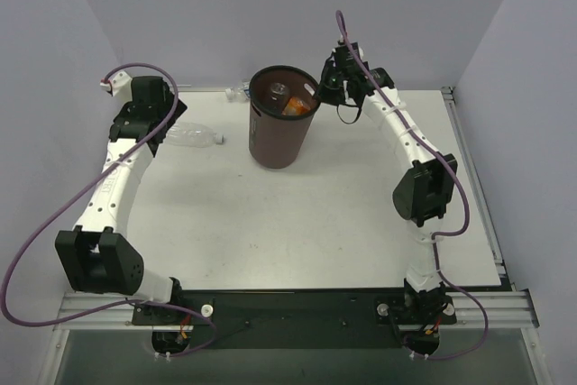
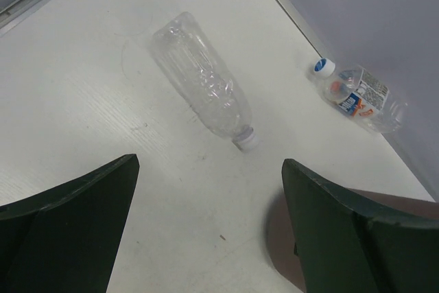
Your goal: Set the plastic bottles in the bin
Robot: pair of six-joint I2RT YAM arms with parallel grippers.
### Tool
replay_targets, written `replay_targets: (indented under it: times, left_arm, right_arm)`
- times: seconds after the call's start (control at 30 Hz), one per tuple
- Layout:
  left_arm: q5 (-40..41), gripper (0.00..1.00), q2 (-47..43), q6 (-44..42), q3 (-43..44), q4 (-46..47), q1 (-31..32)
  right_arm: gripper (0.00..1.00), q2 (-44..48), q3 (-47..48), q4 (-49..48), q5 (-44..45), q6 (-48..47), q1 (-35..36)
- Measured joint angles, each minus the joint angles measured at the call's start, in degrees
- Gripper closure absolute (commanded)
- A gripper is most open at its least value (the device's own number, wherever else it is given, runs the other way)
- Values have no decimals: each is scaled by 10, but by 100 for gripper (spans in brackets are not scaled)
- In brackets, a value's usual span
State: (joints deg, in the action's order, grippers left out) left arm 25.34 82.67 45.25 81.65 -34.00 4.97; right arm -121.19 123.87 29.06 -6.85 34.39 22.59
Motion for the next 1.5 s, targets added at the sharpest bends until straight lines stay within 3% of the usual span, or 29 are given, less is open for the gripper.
replay_targets:
  times: [0.37, 0.87, 1.2, 1.27, 1.3, 1.33, 1.5]
  left_arm:
    - [-3, 3, 100, -2, 21, 17, -33]
    - [-21, 3, 232, 51, 66, 43, -43]
    - [-33, 3, 273, 96, 66, 78, -43]
    - [-33, 2, 276, 106, 68, 82, -43]
    - [-33, 3, 278, 110, 70, 81, -43]
    - [-33, 3, 281, 116, 72, 79, -45]
    - [-31, 3, 299, 141, 76, 76, -60]
  right_arm:
    - [100, 83, -66, 51, 3, -14, 5]
    - [96, 301, -300, 50, 34, -39, 66]
    - [95, 396, -478, -94, 101, -71, 120]
    - [91, 405, -495, -122, 106, -77, 122]
    - [71, 405, -499, -130, 109, -79, 122]
    - [61, 405, -500, -137, 110, -81, 122]
    - [28, 405, -503, -183, 120, -87, 123]
